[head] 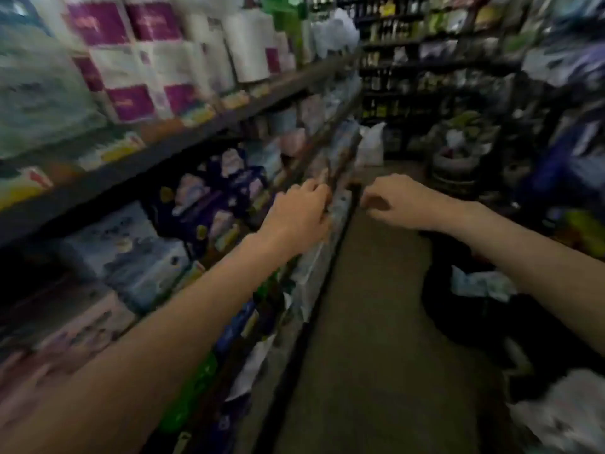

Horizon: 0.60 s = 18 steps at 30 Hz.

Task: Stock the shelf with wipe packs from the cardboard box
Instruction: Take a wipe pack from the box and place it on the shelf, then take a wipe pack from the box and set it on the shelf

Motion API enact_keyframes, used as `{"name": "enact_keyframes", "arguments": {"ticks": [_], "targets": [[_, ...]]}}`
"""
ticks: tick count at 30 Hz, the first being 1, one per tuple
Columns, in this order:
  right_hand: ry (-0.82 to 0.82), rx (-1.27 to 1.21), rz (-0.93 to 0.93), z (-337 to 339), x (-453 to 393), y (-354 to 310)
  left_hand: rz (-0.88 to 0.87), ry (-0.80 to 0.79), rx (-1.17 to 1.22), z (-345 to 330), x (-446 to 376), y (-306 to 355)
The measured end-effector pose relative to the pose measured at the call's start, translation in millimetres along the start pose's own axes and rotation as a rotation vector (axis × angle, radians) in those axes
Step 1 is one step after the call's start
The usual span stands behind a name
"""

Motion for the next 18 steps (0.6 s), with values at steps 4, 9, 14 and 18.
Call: {"name": "enact_keyframes", "arguments": {"ticks": [4,9,14,18], "targets": [[-0.279,0.101,-0.416,-19.0,155.1,105.5,-0.227,-0.302,0.132,-94.5,18.0,120.3],[-0.441,0.097,-0.719,-47.1,334.5,176.4,-0.498,-0.532,0.162,-173.4,50.4,261.0],[-0.376,-0.080,-0.971,-82.1,465.9,238.5,-0.442,-0.619,0.159,-239.0,64.3,374.3],[-0.319,-0.370,-1.376,-118.2,513.2,275.8,-0.231,-0.828,0.325,-276.2,78.0,429.6]]}}
Point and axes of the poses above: each hand's wrist, its own x-axis away from the middle knuckle, its own z-axis out of the back of the hand, y = z × x, the point moved 1 cm from there along -x, towards the middle knuckle, and after that the axes turned 10 degrees about y, right-handed, at the moved point
